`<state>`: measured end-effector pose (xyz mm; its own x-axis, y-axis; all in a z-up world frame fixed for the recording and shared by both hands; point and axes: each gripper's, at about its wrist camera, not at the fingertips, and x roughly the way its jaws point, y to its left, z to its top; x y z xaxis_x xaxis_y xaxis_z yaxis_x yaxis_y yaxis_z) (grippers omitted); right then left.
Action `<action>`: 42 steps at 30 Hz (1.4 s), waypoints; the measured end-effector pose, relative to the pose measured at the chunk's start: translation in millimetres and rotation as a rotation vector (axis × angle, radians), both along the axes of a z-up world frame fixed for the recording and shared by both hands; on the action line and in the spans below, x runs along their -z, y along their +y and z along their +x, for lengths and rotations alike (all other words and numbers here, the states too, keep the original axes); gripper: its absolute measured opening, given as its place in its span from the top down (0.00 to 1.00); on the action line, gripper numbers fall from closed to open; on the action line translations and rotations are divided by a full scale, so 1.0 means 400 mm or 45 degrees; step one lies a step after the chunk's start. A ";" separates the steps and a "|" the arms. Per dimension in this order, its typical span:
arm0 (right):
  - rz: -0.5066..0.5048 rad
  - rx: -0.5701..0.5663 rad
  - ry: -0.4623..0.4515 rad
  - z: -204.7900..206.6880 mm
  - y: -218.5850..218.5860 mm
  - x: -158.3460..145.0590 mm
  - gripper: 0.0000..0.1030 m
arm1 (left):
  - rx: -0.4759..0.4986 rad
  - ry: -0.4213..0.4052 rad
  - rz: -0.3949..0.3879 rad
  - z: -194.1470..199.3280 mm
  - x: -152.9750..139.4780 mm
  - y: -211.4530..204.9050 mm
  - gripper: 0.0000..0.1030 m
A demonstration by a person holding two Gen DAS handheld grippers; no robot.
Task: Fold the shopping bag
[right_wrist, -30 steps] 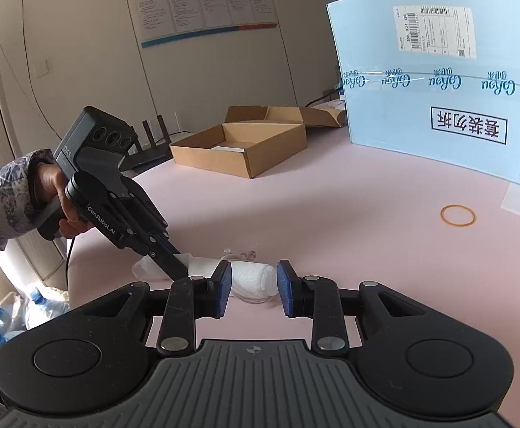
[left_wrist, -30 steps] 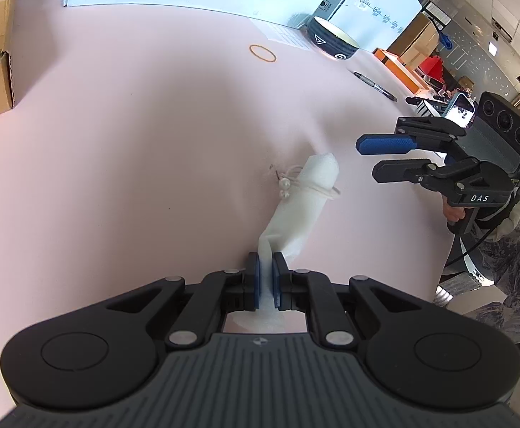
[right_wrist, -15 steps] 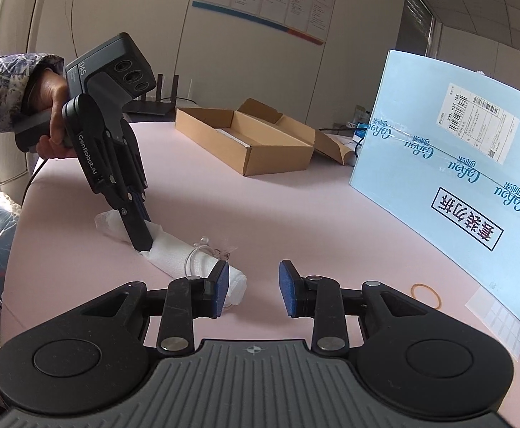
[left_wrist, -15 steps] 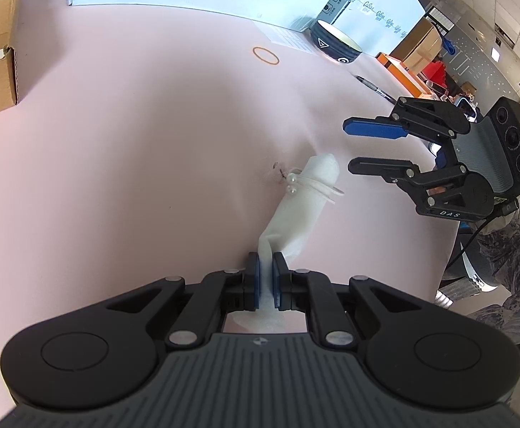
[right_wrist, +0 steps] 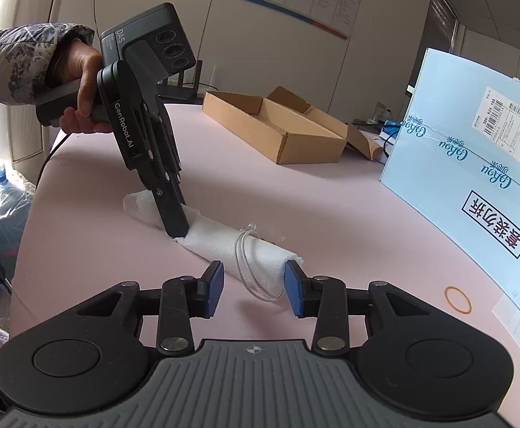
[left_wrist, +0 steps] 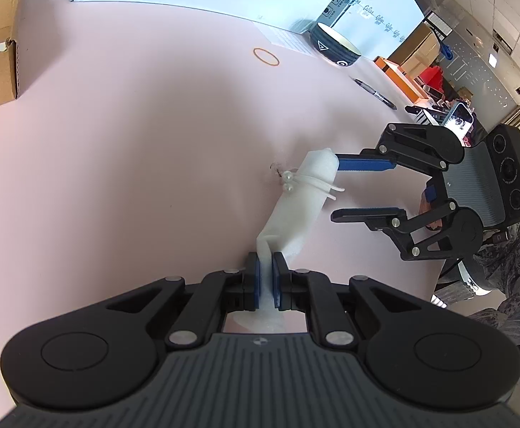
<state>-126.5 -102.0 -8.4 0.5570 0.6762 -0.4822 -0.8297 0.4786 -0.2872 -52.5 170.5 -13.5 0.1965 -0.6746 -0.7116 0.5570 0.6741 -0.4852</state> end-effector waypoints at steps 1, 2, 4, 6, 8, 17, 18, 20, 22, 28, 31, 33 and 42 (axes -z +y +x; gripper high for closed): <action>-0.013 -0.001 -0.019 -0.005 -0.006 -0.007 0.66 | 0.000 -0.001 0.001 0.000 0.000 -0.001 0.92; -0.032 -0.003 -0.047 -0.012 -0.015 -0.014 0.66 | 0.001 -0.003 0.002 -0.001 0.000 -0.001 0.92; -0.081 0.023 -0.106 -0.013 -0.030 -0.024 0.66 | 0.002 -0.006 0.003 -0.003 -0.001 -0.001 0.92; -0.101 0.070 -0.144 0.005 -0.046 -0.032 0.66 | 0.003 -0.010 0.004 -0.004 -0.001 -0.002 0.92; -0.089 0.072 -0.143 0.027 -0.049 -0.036 0.66 | 0.004 -0.013 0.006 -0.006 -0.002 -0.002 0.92; -0.271 -0.100 -0.211 0.031 0.025 0.010 0.66 | 0.008 -0.022 0.007 -0.008 -0.002 -0.003 0.92; -0.298 -0.114 -0.226 0.027 0.030 0.015 0.66 | 0.013 -0.017 0.004 -0.005 -0.001 -0.002 0.92; -0.362 -0.145 -0.278 0.017 0.042 0.027 0.66 | 0.023 -0.005 -0.004 0.003 0.001 0.000 0.92; -0.406 -0.158 -0.327 0.011 0.053 0.036 0.66 | 0.028 -0.002 -0.010 0.005 0.002 0.001 0.92; -0.555 -0.244 -0.465 0.005 0.089 0.056 0.68 | 0.037 -0.011 -0.007 0.005 0.002 0.001 0.92; -0.600 -0.260 -0.477 -0.001 0.099 0.061 0.76 | 0.039 -0.014 -0.009 0.004 0.002 0.001 0.92; -0.611 -0.252 -0.481 -0.005 0.103 0.068 0.80 | 0.040 -0.018 -0.011 0.003 0.002 0.001 0.92; -0.653 -0.200 -0.517 -0.029 0.122 0.093 0.93 | -0.032 -0.138 0.028 -0.046 -0.047 -0.015 0.74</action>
<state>-138.0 -53.0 -45.5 0.6756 0.5051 -0.5372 -0.6567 0.0808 -0.7498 -70.9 164.4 5.4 0.2898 -0.6528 -0.6999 0.5885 0.6982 -0.4076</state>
